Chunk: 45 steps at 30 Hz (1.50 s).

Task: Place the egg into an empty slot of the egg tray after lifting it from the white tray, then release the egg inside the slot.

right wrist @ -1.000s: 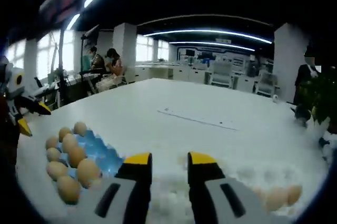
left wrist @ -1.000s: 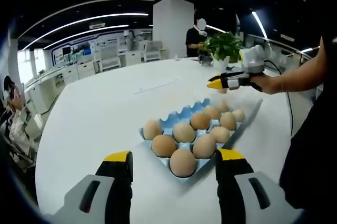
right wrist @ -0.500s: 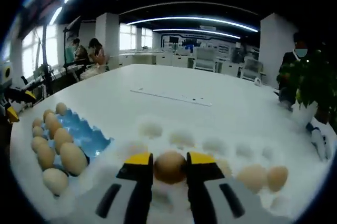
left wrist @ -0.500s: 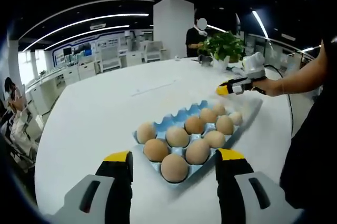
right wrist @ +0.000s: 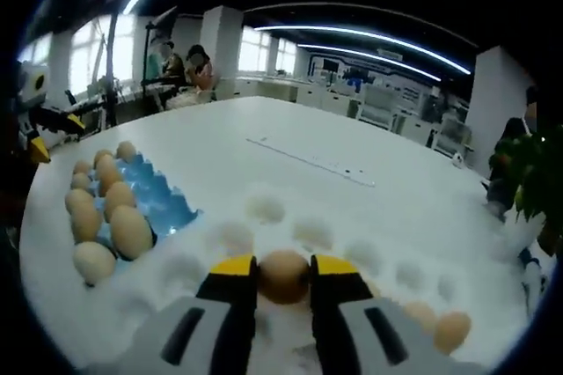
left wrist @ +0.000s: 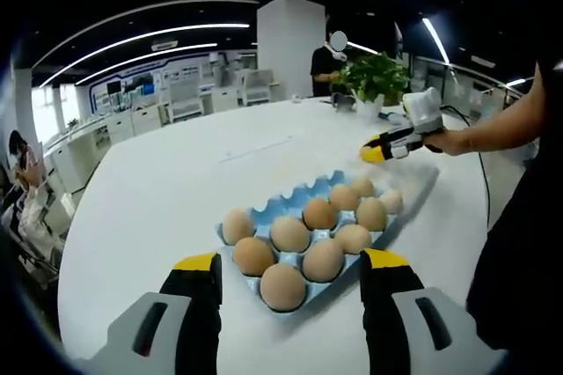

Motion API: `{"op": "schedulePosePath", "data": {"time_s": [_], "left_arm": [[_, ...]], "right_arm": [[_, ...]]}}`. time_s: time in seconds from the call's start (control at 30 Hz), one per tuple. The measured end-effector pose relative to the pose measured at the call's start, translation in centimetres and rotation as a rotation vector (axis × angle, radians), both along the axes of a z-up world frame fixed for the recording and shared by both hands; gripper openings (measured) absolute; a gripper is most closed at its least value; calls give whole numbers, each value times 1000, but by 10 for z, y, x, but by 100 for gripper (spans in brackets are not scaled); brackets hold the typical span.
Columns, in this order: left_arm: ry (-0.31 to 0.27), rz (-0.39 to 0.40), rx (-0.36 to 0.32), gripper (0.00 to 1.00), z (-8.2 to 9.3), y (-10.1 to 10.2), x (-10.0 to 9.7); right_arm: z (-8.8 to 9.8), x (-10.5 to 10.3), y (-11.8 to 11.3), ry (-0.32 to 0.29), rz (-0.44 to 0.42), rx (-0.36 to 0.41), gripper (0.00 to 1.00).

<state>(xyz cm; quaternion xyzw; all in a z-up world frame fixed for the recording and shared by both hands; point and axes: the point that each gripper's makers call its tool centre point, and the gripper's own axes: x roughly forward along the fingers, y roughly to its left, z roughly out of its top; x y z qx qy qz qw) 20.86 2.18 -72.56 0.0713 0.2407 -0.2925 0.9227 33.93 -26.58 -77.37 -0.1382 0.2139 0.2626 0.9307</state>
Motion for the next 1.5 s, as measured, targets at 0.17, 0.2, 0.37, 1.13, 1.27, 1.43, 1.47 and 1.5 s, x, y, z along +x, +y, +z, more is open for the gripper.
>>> {"op": "schedulePosePath", "data": {"time_s": [0.17, 0.2, 0.37, 1.13, 1.27, 1.43, 1.47, 1.5], "left_arm": [[9, 4, 7, 64, -3, 3, 0], [11, 2, 8, 64, -4, 3, -1], [14, -1, 7, 64, -5, 5, 1], [15, -3, 10, 64, -6, 10, 2], [14, -5, 11, 64, -5, 10, 3], [12, -4, 9, 64, -4, 10, 4], [13, -3, 9, 64, -4, 10, 4], [13, -3, 9, 64, -4, 11, 4]], "right_arm": [[12, 1, 0, -20, -19, 50, 22], [13, 2, 0, -15, -25, 60, 22], [27, 1, 8, -31, -28, 104, 22], [53, -4, 105, -46, 155, 206, 22], [53, -5, 124, -37, 192, 215, 22], [54, -7, 143, -29, 232, 222, 22], [54, -7, 146, -28, 238, 224, 22], [54, -8, 151, -28, 247, 227, 22]]}}
